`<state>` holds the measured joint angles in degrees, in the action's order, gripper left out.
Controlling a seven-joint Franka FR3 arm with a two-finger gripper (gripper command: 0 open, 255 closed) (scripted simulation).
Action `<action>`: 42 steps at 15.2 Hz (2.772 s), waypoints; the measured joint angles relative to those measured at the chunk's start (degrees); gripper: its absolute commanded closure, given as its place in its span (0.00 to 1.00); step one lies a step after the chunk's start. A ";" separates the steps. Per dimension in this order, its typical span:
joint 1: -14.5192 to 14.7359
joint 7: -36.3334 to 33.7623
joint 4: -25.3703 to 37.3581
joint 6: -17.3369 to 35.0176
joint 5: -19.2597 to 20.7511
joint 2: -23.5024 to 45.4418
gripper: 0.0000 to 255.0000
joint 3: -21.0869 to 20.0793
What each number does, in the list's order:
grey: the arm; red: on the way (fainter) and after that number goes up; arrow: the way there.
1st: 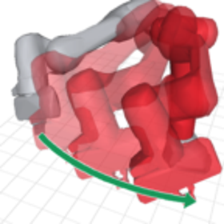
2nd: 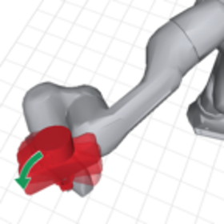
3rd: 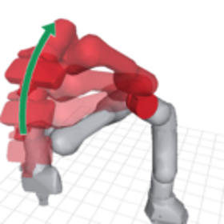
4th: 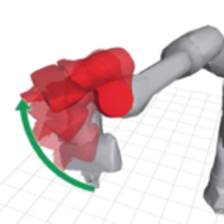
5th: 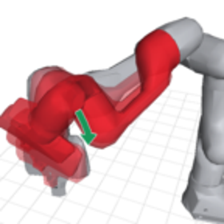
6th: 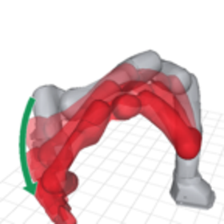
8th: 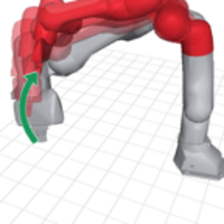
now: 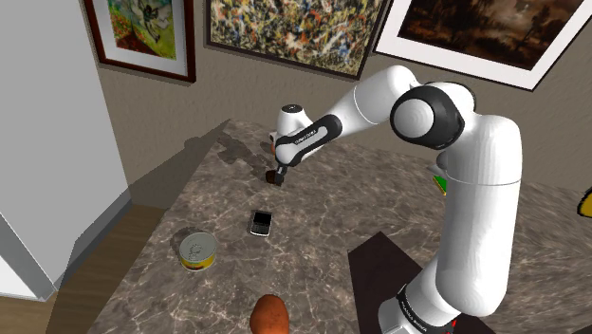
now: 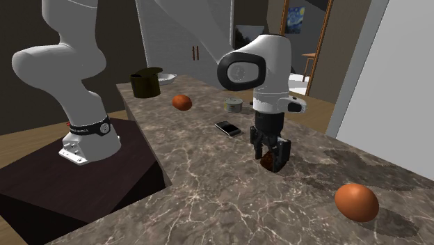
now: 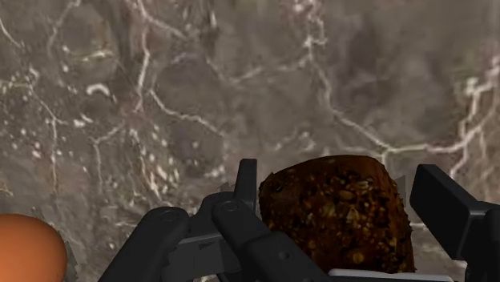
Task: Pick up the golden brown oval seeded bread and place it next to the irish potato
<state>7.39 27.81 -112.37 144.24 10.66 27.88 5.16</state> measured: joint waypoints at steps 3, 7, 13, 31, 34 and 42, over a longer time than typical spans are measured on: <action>-0.01 0.01 0.01 0.00 0.00 0.01 1.00 0.00; 0.02 0.11 0.01 -0.67 -0.06 -0.63 1.00 -0.05; -0.10 0.91 0.22 -4.02 -0.38 -3.85 1.00 -0.17; 1.54 -32.97 15.68 -15.82 -13.67 2.10 0.00 4.13; 1.52 -35.28 15.85 -14.43 -14.72 3.78 0.00 4.28; 1.29 -35.38 15.52 -12.49 -15.14 5.39 0.00 4.16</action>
<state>8.68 -7.57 -96.84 131.75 -4.48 33.28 9.32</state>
